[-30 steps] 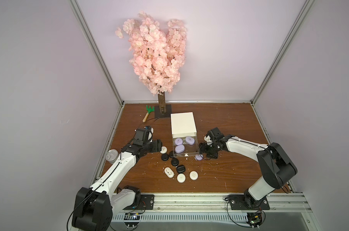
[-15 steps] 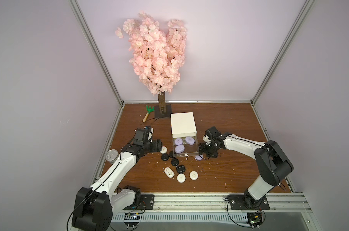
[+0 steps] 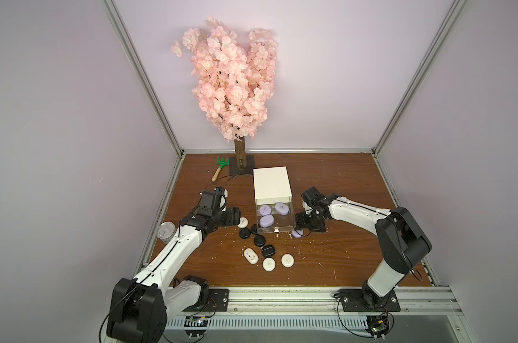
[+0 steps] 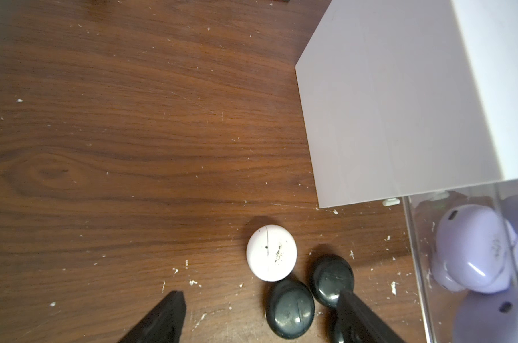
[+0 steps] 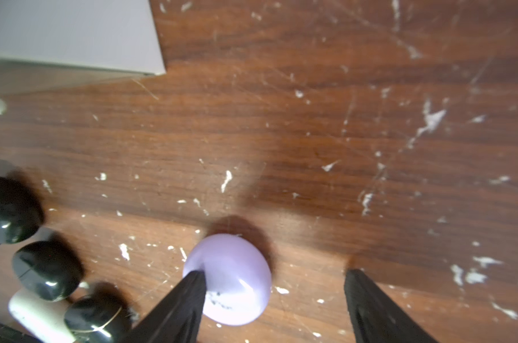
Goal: Put the bluetooth earphones in the drawer according to color
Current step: Pick up the Bluetooth earphone from the center of the board.
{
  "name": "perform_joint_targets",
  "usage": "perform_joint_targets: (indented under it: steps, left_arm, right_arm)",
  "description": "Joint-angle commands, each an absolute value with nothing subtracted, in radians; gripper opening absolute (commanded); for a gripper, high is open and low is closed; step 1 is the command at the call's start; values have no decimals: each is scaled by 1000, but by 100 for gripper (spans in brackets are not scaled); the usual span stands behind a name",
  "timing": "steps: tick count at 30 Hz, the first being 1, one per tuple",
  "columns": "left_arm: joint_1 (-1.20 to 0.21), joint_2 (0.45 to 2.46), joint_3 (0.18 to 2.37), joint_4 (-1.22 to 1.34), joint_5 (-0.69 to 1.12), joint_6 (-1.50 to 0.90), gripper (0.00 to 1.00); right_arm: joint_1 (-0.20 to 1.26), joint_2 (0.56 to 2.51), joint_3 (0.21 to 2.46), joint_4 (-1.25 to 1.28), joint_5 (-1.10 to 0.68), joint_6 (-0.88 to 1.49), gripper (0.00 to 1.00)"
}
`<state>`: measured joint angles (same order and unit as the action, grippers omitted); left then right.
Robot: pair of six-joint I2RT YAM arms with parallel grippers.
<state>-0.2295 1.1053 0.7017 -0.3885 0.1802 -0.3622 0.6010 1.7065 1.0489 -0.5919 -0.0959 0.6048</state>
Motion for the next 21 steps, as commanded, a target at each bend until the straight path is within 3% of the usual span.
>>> perform_joint_targets:
  steps: [1, 9, 21]
  left_arm:
    - [-222, 1091, 695, -391, 189, -351, 84]
    - [-221, 1091, 695, -391, 187, -351, 84]
    - [-221, 1088, 695, -389, 187, -351, 85]
  right_arm:
    - [594, 1735, 1034, -736, 80, 577, 80]
    - [586, 1705, 1023, -779, 139, 571, 81]
    - [617, 1632, 1030, -669, -88, 561, 81]
